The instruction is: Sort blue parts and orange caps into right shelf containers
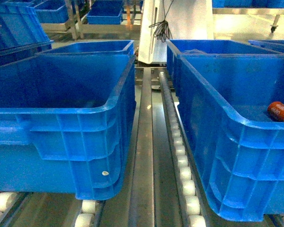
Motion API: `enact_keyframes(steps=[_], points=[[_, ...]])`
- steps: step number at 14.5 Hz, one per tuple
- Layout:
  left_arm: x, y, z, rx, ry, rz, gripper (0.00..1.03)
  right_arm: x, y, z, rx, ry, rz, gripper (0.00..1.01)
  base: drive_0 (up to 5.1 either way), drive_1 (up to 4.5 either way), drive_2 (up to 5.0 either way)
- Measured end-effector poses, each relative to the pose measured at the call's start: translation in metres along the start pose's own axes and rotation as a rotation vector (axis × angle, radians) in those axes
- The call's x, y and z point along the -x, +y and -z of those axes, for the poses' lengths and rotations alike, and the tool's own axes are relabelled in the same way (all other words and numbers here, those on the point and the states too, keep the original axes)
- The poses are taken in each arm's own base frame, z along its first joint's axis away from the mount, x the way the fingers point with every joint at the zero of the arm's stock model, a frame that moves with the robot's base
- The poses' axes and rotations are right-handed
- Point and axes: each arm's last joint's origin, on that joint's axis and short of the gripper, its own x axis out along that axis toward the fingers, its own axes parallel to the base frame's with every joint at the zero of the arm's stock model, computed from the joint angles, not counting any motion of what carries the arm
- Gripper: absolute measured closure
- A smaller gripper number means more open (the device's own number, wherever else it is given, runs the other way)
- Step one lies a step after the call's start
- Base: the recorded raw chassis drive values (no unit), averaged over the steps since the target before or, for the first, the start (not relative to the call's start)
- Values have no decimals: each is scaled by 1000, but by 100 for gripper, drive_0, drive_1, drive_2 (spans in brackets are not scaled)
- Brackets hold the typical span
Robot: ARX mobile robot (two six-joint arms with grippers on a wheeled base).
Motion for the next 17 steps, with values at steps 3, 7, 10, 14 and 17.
enact_keyframes(steps=[3, 7, 10, 14, 17], points=[[4, 0, 0, 0, 1, 0, 101, 4, 0, 0, 0, 0, 0, 100, 0, 0, 0], [16, 0, 2, -1, 8, -3, 101, 15, 0, 4, 0, 18, 0, 100, 0, 0, 0], [16, 0, 4, -3, 18, -1, 100, 15, 0, 4, 1, 11, 0, 92, 0, 0, 0], [16, 0, 4, -4, 18, -1, 42, 15, 0, 4, 0, 11, 0, 33, 0, 0, 0], [16, 0, 4, -5, 18, -1, 3, 15, 0, 4, 0, 11, 0, 4, 0, 0, 0]])
